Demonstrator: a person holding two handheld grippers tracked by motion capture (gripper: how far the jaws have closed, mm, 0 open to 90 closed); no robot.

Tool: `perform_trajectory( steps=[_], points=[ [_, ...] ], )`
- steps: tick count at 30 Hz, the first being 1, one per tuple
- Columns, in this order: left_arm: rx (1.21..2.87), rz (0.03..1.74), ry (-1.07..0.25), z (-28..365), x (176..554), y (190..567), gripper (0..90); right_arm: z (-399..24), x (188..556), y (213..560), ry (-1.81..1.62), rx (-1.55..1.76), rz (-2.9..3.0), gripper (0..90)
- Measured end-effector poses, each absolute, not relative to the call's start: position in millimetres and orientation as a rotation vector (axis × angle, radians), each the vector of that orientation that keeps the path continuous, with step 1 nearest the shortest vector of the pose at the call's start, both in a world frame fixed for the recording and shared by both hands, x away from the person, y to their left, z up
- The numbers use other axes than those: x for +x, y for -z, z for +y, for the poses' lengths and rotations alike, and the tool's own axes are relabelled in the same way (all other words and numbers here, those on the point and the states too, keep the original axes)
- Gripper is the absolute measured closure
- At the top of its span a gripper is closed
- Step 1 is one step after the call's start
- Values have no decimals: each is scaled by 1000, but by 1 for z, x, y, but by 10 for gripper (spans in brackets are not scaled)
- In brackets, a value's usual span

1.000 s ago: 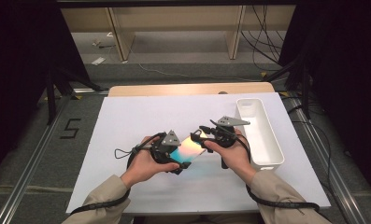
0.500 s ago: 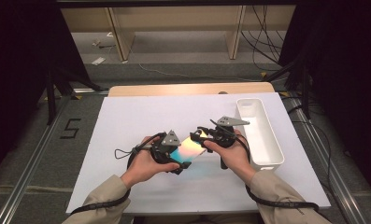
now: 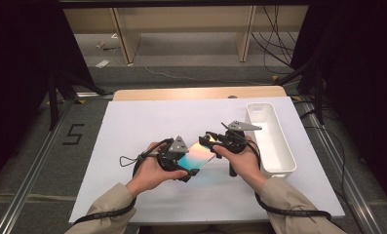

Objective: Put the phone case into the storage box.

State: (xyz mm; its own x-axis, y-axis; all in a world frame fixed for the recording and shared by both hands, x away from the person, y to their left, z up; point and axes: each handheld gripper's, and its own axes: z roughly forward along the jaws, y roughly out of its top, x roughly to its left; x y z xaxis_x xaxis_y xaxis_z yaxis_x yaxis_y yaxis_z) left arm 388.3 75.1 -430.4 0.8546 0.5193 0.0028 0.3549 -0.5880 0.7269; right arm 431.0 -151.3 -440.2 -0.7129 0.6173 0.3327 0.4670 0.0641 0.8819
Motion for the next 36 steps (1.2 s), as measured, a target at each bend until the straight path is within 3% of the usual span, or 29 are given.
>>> perform_trajectory(
  steps=[27,31,36],
  points=[
    [2258,561,-414,69,384,433,169,-154,426,424,-1925,1251,2088,758],
    [2224,528,-442,73,387,430,213,-153,420,412,-1979,1169,2089,803],
    [2182,554,-445,84,391,429,185,-152,417,395,-1936,1027,2103,803]
  ],
)
